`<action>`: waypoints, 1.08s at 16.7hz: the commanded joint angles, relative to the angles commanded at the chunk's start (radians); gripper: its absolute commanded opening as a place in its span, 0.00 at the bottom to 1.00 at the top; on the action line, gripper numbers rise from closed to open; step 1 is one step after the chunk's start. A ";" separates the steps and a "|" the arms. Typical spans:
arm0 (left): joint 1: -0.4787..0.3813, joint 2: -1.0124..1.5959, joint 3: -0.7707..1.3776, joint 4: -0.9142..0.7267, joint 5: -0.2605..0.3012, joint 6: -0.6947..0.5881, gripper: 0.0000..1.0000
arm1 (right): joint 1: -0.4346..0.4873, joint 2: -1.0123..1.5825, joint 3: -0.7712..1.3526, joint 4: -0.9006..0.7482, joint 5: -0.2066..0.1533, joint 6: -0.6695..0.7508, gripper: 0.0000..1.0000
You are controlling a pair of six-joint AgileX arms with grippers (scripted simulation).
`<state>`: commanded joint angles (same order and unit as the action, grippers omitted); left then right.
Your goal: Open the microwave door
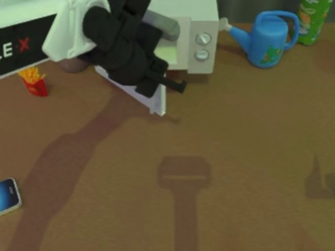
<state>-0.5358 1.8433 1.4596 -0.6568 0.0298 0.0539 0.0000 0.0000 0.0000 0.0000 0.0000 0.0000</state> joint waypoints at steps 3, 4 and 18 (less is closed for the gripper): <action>0.000 0.000 0.000 0.000 0.000 0.000 0.00 | 0.000 0.000 0.000 0.000 0.000 0.000 1.00; 0.000 0.000 0.000 0.000 0.000 0.000 0.00 | 0.000 0.000 0.000 0.000 0.000 0.000 1.00; 0.046 -0.057 -0.068 0.004 0.077 0.133 0.00 | 0.000 0.000 0.000 0.000 0.000 0.000 1.00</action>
<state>-0.4898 1.7862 1.3912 -0.6524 0.1067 0.1864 0.0000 0.0000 0.0000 0.0000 0.0000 0.0000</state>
